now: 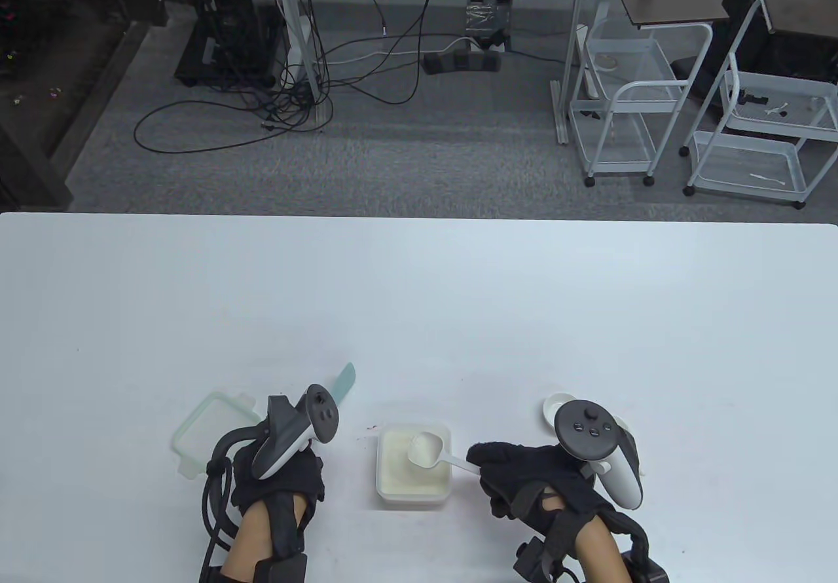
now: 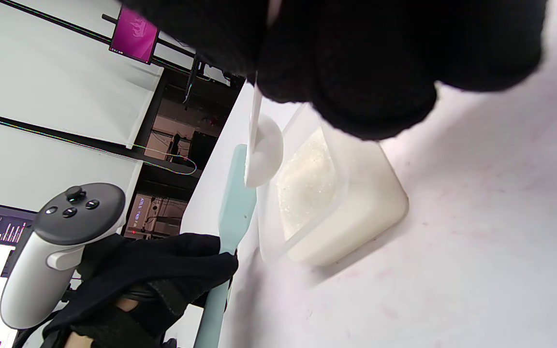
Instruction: Scoop white sugar with coffee spoon and level it off using dessert spatula
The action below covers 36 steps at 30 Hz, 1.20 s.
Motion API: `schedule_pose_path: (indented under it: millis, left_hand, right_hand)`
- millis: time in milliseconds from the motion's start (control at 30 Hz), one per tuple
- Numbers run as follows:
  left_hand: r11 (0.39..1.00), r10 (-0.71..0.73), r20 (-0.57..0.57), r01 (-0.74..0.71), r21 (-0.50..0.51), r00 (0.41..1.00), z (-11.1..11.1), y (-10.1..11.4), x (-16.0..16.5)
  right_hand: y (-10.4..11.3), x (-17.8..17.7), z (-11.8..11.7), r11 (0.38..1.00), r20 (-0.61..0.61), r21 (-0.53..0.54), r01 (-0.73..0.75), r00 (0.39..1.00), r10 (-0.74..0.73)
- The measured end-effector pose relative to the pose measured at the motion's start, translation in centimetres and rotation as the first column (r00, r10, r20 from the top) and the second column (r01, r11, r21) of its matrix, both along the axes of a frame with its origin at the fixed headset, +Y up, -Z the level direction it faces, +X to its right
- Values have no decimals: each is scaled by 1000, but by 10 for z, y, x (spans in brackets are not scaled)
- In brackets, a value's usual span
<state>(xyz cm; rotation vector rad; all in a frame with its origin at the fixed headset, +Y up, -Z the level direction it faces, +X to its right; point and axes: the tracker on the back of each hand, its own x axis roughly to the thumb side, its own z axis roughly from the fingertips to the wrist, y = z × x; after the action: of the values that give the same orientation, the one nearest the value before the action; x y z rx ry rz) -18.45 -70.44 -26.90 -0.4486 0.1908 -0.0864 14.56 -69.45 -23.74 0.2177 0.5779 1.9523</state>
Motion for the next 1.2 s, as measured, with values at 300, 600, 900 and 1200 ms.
schedule_pose_path:
  millis: [300,600,900,1200]
  left_hand:
    - [980,-188,32,190,-60,982,-2,-27,17]
    - [987,-145,10,145,-64,989,2,-23,18]
    - [971,130,97,-146,190,987,11,17,21]
    - [862,279,330,-387,329,902,18,28,37]
  right_hand:
    - [-1,-2,0,1000,-7,-9,-17,1000,17]
    - [-4,-4,0,999,-20,-23,-26,999,26]
    - [-5,-6,1,999,-28,-31,-33,999,33]
    - [-5,-9,1,998,-49,-32,-45,998,44]
